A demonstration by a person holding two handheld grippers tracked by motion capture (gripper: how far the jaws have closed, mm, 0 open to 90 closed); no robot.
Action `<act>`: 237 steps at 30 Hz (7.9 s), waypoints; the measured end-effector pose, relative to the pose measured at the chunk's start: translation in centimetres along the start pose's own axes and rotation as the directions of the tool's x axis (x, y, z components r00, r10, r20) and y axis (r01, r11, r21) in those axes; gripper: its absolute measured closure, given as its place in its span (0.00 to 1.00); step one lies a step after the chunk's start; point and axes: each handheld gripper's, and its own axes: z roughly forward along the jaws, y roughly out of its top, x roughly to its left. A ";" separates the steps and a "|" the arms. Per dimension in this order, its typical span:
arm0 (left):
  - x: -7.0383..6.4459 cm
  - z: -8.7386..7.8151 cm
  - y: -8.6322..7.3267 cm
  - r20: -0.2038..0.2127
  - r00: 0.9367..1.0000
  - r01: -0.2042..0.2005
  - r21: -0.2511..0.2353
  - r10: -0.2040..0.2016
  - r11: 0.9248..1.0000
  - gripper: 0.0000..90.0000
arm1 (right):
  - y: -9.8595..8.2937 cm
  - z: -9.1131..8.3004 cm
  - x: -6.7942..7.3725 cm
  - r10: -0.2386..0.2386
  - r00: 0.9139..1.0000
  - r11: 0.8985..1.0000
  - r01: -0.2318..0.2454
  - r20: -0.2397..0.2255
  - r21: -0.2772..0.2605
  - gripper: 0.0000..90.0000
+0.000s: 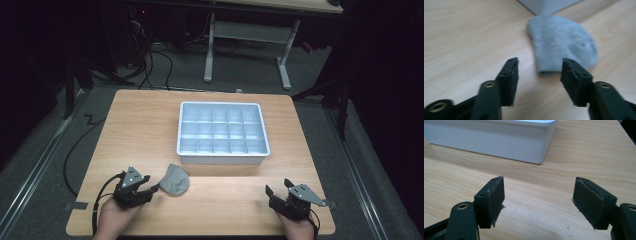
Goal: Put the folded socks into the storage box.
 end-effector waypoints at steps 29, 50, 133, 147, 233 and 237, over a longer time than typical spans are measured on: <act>-5.3 9.4 1.9 -0.248 0.943 -0.050 0.550 0.220 0.834 0.47 | 1.0 0.3 0.2 -0.003 0.994 1.000 0.004 -0.107 0.009 0.36; -4.1 11.2 3.1 -0.432 0.864 0.133 0.691 0.259 0.710 0.54 | 1.0 0.4 0.2 0.007 0.988 1.000 -0.006 -0.152 0.007 0.36; -4.5 18.3 10.8 -0.590 0.803 0.321 0.553 0.089 0.769 0.74 | 0.8 0.6 0.0 0.013 0.988 1.000 -0.009 -0.156 0.025 0.37; -5.3 17.6 11.2 -0.540 0.830 0.257 0.591 0.138 0.765 0.61 | 0.8 0.7 0.1 0.012 0.987 1.000 -0.008 -0.158 0.025 0.37; 1.6 1.9 6.8 -0.163 0.986 0.055 0.043 -0.048 0.998 0.31 | 0.4 1.7 0.9 -0.036 0.988 0.995 0.049 -0.153 0.081 0.37; 2.1 1.2 4.7 -0.118 0.992 0.031 -0.017 -0.033 0.999 0.32 | 0.3 1.9 1.1 -0.040 0.988 0.995 0.053 -0.148 0.089 0.37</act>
